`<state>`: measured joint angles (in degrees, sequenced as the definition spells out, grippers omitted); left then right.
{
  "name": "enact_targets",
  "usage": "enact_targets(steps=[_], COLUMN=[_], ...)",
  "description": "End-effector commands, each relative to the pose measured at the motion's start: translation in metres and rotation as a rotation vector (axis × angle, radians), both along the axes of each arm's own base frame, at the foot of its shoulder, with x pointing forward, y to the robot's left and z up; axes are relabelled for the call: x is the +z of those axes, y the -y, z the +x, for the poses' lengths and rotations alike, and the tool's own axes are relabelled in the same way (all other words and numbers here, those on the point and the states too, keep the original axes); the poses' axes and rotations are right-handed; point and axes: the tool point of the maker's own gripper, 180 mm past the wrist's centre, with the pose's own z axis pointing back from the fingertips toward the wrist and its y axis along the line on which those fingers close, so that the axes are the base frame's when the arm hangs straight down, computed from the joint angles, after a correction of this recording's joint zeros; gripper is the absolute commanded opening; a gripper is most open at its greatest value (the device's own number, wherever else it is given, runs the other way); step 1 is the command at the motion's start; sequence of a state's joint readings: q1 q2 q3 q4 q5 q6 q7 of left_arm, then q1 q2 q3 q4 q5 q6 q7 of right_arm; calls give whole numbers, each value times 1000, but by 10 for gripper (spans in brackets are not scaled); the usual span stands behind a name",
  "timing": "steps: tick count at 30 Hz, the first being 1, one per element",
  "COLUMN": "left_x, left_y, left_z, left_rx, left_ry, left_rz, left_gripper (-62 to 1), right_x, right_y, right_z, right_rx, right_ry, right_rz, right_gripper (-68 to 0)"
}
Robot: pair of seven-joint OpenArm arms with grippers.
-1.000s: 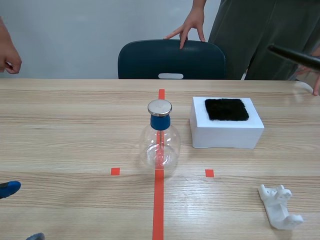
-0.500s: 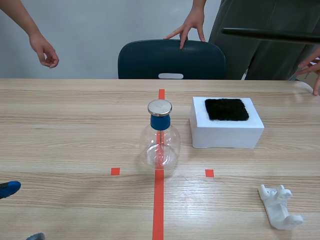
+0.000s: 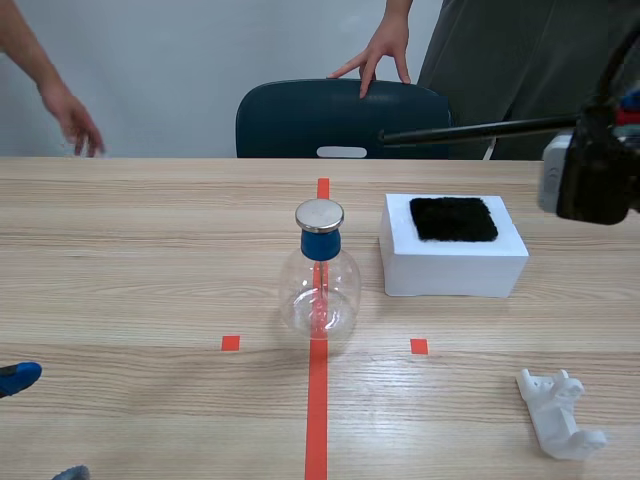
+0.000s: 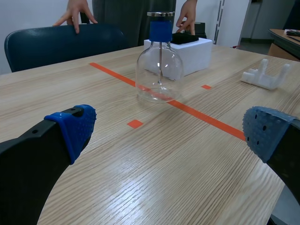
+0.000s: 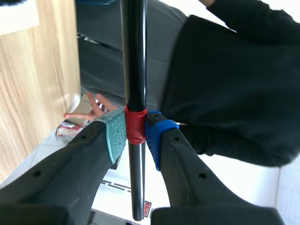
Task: Do the electroscope experiment. move the rod toward and away from the electroscope
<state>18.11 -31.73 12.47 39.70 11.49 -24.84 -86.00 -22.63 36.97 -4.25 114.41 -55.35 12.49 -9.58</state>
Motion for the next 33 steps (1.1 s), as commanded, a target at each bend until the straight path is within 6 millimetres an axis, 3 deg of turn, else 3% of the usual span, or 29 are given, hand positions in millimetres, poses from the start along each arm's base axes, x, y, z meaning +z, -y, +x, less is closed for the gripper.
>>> enact_targets(steps=[1,9,19,33], left_x=[11,11,11,11], left_y=[-2,-2,-2,-2], left_z=[1,1,1,1], left_rx=[5,5,5,5], left_ry=[44,44,44,44], left_rz=[-37,-37,-37,-37], left_gripper=[14,14,14,14], right_x=[13,-4,-20,-23], right_y=[1,-18,-37,-40], right_z=[8,22,25,24], right_rx=[-4,40,87,96], right_ry=[52,38,17,7], right_rz=[-25,-77,-120,-101], right_gripper=[-673,-673,-673,-673])
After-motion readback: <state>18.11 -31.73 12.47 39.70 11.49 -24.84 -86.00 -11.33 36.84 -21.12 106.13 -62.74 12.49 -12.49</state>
